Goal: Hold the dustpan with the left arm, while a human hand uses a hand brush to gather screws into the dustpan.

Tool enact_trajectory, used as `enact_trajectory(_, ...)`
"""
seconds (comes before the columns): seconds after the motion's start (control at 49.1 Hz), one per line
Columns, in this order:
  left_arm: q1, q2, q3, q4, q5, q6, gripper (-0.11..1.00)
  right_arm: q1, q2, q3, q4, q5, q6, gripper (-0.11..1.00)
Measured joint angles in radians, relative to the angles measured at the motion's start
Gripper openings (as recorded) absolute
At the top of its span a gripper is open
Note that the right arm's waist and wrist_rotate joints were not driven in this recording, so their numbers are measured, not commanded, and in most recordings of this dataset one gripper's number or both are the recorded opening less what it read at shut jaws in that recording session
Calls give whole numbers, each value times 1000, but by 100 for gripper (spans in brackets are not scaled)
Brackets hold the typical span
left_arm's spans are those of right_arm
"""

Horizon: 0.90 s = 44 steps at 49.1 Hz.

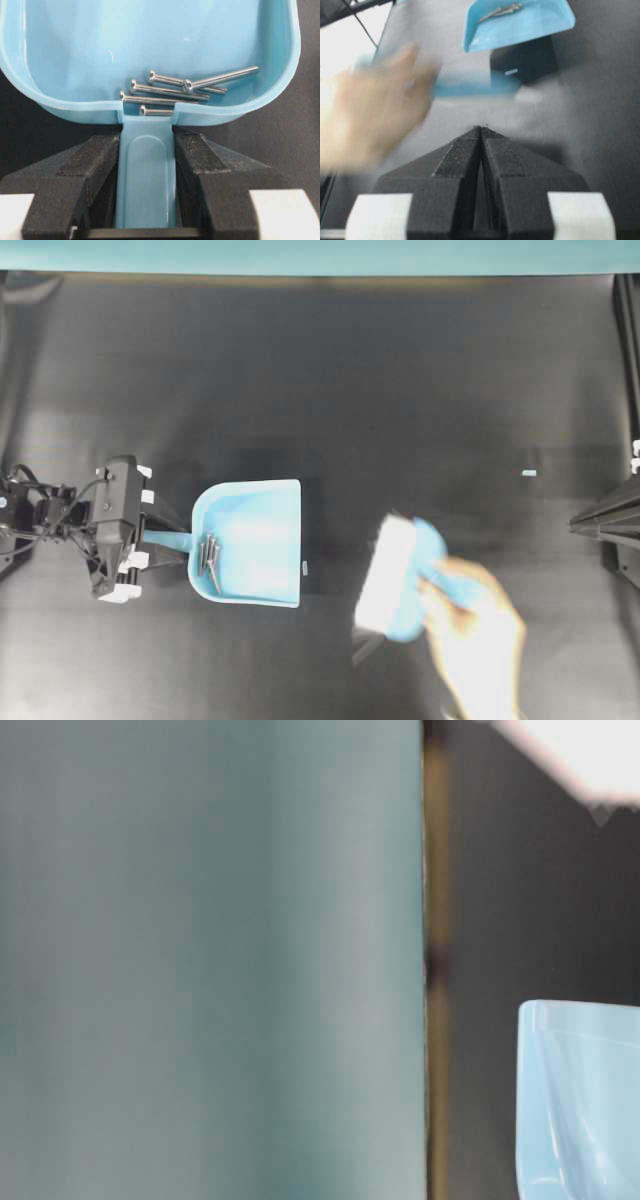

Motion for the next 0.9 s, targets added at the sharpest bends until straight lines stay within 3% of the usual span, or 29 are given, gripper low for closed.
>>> enact_trajectory(0.468,2,-78,-2,0,41,31,29,0,0,3,0,-3,2,0)
enact_trajectory(0.896,2,-183,-110,0,322,26,29,0,0,3,0,-3,0,0)
